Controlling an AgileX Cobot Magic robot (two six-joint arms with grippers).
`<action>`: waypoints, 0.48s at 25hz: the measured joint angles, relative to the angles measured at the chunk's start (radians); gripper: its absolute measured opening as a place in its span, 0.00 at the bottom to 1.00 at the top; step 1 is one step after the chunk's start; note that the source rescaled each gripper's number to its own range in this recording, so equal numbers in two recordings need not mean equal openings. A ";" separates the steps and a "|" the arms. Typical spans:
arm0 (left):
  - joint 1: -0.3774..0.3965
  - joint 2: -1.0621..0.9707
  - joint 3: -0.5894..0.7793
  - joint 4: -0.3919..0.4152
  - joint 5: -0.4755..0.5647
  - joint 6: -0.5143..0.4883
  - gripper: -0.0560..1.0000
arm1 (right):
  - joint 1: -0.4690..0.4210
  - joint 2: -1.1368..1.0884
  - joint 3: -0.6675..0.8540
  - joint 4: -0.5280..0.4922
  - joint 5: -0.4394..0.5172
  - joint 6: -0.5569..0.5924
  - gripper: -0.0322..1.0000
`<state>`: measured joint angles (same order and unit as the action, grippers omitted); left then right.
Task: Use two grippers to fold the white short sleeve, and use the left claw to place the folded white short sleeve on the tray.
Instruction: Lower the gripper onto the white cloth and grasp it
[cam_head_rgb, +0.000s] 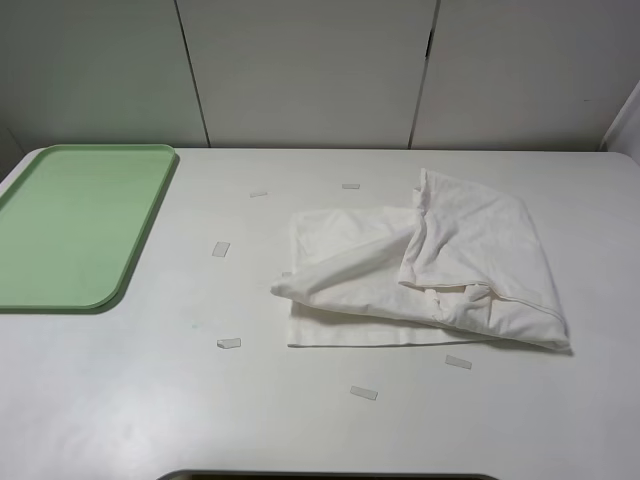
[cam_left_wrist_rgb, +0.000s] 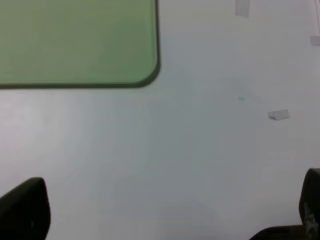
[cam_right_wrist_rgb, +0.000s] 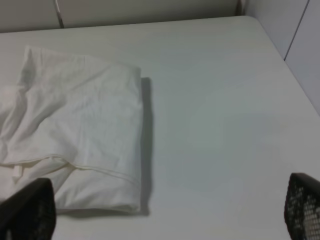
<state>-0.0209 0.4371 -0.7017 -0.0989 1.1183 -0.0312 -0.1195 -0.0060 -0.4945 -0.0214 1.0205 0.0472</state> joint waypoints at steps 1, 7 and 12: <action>0.000 0.027 -0.009 -0.003 -0.002 0.003 1.00 | 0.000 0.000 0.000 0.000 0.000 0.000 1.00; -0.001 0.400 -0.099 -0.074 -0.114 0.085 1.00 | 0.000 0.000 0.000 0.000 -0.001 0.000 1.00; -0.104 0.662 -0.105 -0.196 -0.352 0.144 1.00 | 0.000 0.000 0.000 0.000 -0.001 0.000 1.00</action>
<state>-0.1251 1.0991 -0.8062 -0.2948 0.7662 0.1126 -0.1195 -0.0060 -0.4945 -0.0214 1.0197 0.0472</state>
